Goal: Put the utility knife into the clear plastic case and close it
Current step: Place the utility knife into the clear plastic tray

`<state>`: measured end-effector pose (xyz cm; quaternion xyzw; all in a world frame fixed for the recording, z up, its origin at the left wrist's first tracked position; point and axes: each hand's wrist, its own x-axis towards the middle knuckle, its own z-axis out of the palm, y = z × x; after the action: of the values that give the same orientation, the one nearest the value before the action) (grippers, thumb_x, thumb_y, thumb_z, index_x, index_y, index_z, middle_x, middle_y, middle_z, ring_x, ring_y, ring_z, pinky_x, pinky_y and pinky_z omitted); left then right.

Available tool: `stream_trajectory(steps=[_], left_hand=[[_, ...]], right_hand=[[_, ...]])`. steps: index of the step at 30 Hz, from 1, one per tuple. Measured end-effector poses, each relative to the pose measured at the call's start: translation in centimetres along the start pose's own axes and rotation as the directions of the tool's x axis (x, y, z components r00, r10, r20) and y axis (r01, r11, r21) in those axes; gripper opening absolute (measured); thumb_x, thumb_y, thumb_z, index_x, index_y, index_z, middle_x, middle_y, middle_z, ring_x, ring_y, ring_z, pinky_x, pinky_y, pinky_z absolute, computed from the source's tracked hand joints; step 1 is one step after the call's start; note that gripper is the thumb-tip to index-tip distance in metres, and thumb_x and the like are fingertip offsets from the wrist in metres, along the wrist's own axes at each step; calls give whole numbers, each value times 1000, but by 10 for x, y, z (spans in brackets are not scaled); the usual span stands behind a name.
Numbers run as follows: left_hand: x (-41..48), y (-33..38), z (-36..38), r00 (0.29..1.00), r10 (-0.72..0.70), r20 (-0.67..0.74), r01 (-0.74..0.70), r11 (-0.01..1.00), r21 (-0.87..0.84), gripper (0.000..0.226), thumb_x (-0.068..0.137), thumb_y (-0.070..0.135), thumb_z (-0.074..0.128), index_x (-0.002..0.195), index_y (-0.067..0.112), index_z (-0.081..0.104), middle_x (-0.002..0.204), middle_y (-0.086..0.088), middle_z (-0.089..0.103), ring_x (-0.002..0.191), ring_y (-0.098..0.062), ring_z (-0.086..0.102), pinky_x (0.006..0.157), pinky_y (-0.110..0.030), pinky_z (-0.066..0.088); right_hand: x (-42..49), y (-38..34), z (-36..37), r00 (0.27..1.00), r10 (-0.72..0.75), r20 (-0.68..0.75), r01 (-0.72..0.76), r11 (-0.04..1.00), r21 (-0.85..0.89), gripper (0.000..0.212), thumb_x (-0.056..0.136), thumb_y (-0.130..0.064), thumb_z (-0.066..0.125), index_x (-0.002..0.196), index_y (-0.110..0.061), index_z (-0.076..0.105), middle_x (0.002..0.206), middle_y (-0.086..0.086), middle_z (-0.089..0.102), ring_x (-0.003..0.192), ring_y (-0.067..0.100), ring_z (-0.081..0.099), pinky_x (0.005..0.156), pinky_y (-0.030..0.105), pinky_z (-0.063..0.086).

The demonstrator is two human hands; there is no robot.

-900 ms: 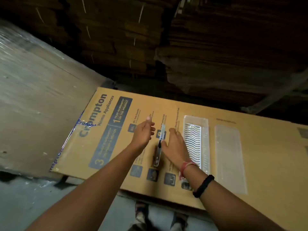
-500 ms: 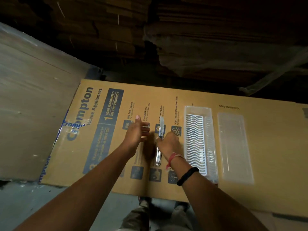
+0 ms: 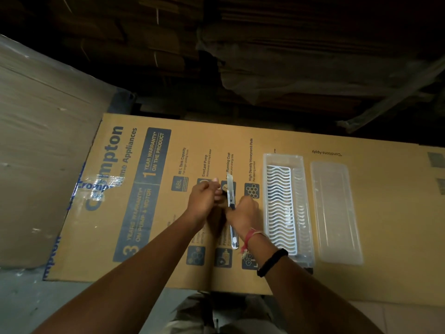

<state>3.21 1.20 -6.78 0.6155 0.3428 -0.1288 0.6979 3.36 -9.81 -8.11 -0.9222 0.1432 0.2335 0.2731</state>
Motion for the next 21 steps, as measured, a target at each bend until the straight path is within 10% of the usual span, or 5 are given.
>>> stream_trajectory(steps=[7, 21], left_hand=[[5, -17, 7, 995, 5, -102, 19, 973, 231, 22, 88, 25, 67, 90, 3, 67, 80, -9, 66, 74, -21, 59, 77, -37, 50], [-31, 24, 35, 993, 77, 84, -74, 996, -48, 20, 90, 13, 66, 95, -5, 73, 76, -11, 72, 65, -14, 69, 60, -25, 59]], right_hand=[[-5, 12, 4, 997, -55, -56, 64, 984, 168, 20, 76, -27, 72, 73, -15, 56, 82, 9, 67, 77, 32, 64, 67, 42, 55], [-23, 11, -53, 978, -111, -178, 203, 713, 671, 27, 72, -6, 81, 79, -18, 58, 74, 3, 62, 66, 11, 58, 59, 16, 50]])
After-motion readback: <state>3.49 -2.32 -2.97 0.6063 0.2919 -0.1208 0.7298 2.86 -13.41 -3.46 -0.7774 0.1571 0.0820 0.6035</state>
